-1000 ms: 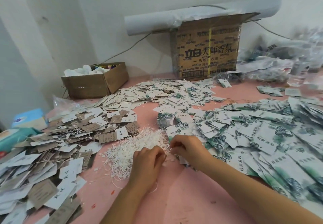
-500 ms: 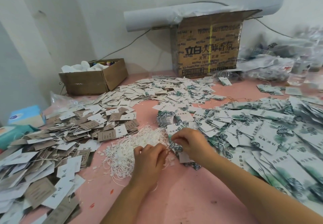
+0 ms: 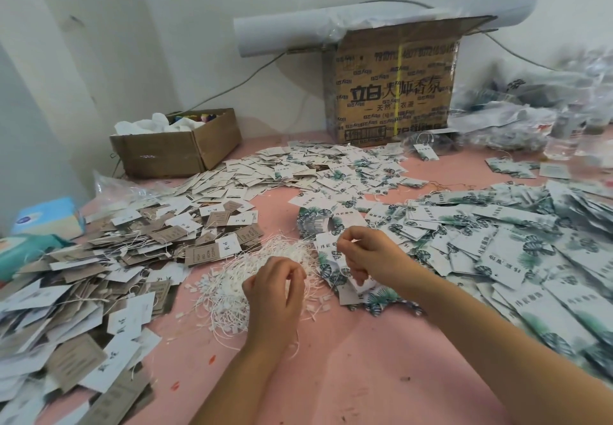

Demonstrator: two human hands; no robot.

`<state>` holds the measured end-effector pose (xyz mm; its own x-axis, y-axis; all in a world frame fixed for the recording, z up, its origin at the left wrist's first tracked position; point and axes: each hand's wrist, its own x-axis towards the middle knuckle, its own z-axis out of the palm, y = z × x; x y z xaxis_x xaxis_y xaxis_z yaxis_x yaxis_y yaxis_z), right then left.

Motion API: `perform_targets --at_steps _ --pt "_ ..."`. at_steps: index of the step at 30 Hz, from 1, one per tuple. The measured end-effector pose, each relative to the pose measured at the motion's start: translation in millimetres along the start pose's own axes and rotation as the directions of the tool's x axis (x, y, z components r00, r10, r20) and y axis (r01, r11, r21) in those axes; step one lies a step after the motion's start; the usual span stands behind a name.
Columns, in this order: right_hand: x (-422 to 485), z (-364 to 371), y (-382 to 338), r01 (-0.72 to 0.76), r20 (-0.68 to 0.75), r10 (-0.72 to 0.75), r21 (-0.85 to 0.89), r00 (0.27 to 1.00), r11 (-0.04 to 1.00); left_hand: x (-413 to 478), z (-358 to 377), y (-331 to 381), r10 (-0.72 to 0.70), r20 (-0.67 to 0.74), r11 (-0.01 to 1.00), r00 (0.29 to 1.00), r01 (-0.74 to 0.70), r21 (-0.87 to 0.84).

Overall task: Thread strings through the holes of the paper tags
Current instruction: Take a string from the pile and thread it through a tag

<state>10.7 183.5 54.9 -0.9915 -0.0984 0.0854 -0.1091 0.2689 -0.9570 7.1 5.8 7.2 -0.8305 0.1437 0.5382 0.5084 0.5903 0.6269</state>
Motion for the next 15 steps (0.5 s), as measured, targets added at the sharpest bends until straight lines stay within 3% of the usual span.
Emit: perform_targets --at_steps 7,12,15 --pt "2 -40 -1 -0.048 0.003 0.049 -0.118 0.999 0.992 1 -2 -5 -0.113 -0.023 0.993 0.993 0.113 -0.017" --pt "12 -58 4 -0.037 -0.185 0.078 0.215 0.980 0.976 2 -2 -6 -0.134 0.015 0.989 0.991 0.134 -0.058" --pt "18 -52 6 -0.047 -0.152 0.122 0.419 0.981 0.907 2 -3 -5 -0.107 0.056 0.993 0.993 0.109 -0.039"
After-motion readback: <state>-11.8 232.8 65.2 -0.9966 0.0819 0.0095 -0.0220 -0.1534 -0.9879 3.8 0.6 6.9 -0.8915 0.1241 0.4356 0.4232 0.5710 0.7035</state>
